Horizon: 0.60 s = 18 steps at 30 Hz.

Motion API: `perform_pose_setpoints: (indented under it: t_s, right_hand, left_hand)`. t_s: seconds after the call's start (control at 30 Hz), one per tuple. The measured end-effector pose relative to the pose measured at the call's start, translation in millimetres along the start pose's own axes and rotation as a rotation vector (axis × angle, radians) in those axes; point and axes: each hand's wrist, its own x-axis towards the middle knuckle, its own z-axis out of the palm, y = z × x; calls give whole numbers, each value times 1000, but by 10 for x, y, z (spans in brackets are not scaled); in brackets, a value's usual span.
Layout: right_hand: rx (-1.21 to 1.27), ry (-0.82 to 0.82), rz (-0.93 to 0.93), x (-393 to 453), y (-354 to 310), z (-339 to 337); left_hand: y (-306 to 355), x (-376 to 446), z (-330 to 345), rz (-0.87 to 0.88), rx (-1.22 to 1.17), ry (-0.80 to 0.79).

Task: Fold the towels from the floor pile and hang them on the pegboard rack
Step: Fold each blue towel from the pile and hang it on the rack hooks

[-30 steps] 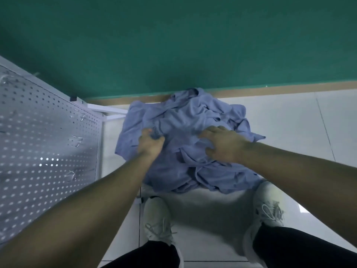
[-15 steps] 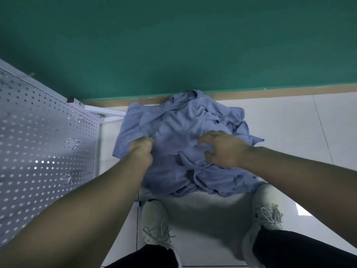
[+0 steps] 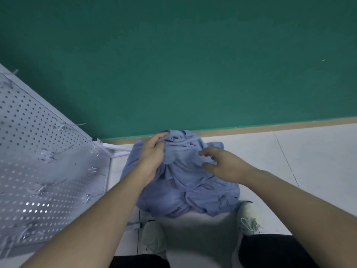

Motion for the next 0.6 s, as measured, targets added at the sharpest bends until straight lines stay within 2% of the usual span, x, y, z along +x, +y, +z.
perform_pose_setpoints:
  t_s: [0.13,0.2,0.33,0.47,0.6]
  right_hand:
    - [200,192,-68,-337,-131,-157]
    - [277,255,-104,-489,-171,-219]
    - [312,302,-231,-740,-303,-304]
    - [347,274,-379,-891,-478,-333]
    - [368,294,-482,-906,-623,-354]
  left_hand:
    - [298,-403,26,256,247,4]
    - [418,-565,40,340,291,8]
    - [594,-859,74,434,310,-52]
    - [719,-1108,86,495,294,-151]
    - [861,-1238,133,576,289,-128]
